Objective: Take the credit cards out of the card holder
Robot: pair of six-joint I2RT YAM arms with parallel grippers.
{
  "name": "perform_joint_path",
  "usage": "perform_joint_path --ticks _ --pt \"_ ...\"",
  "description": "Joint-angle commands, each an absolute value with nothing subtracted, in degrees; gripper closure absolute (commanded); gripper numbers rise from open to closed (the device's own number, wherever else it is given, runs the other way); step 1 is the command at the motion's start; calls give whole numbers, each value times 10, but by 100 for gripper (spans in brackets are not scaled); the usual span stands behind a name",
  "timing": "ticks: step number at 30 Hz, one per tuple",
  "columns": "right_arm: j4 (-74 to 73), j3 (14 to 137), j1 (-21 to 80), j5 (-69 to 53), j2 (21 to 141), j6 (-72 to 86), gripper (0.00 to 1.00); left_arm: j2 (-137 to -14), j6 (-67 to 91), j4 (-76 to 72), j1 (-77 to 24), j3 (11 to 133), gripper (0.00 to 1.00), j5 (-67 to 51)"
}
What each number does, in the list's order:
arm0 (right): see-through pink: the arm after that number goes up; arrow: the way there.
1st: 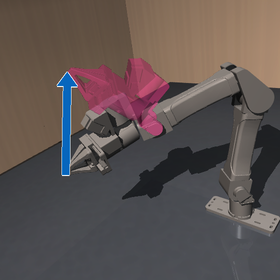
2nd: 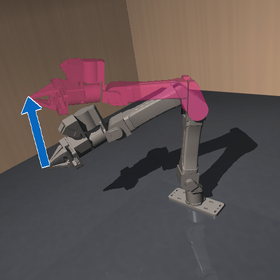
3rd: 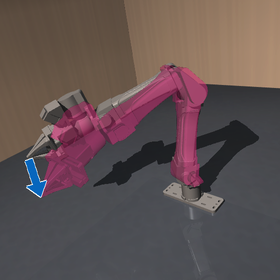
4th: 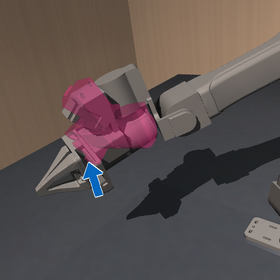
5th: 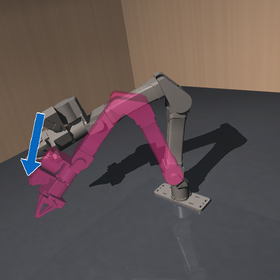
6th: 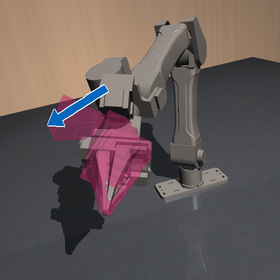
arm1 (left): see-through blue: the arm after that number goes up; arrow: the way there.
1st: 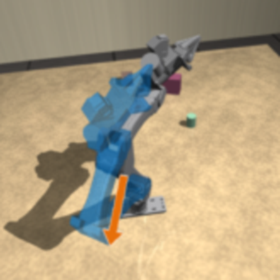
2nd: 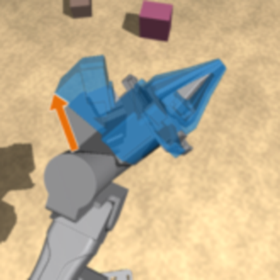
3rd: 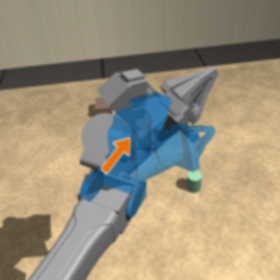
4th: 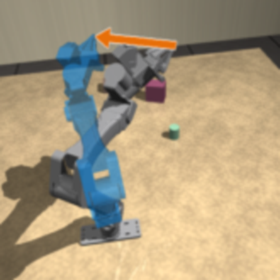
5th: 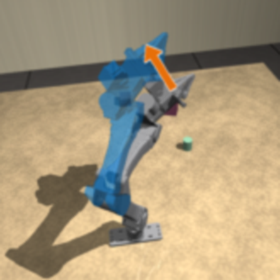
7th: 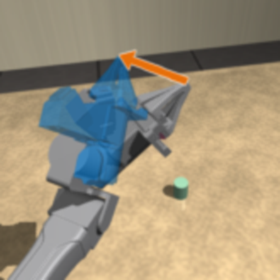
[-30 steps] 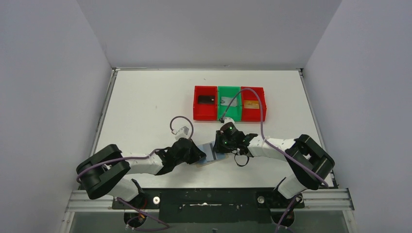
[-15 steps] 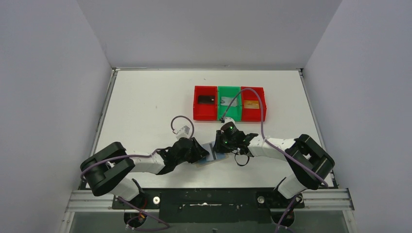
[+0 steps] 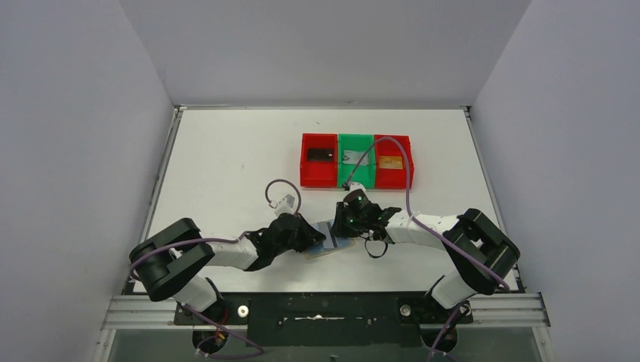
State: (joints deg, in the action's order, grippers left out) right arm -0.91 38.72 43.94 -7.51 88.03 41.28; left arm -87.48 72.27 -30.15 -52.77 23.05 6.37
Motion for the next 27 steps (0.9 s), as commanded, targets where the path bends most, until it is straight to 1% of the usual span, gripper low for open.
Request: perform_joint_path --ticks 1,8,17,21,27 --pt "-41 366 430 -25 898 406 82 -834 719 -280 -526 221 100 96" --pt "-47 374 424 -21 893 402 82 -782 721 -250 -525 193 100 111" --pt "-56 390 423 -31 881 388 81 -767 708 -239 -524 197 100 107" --pt "-83 394 424 23 839 359 78 -753 696 -210 -525 212 100 107" --pt "-122 413 424 45 808 312 77 -709 677 -142 -523 230 100 117"
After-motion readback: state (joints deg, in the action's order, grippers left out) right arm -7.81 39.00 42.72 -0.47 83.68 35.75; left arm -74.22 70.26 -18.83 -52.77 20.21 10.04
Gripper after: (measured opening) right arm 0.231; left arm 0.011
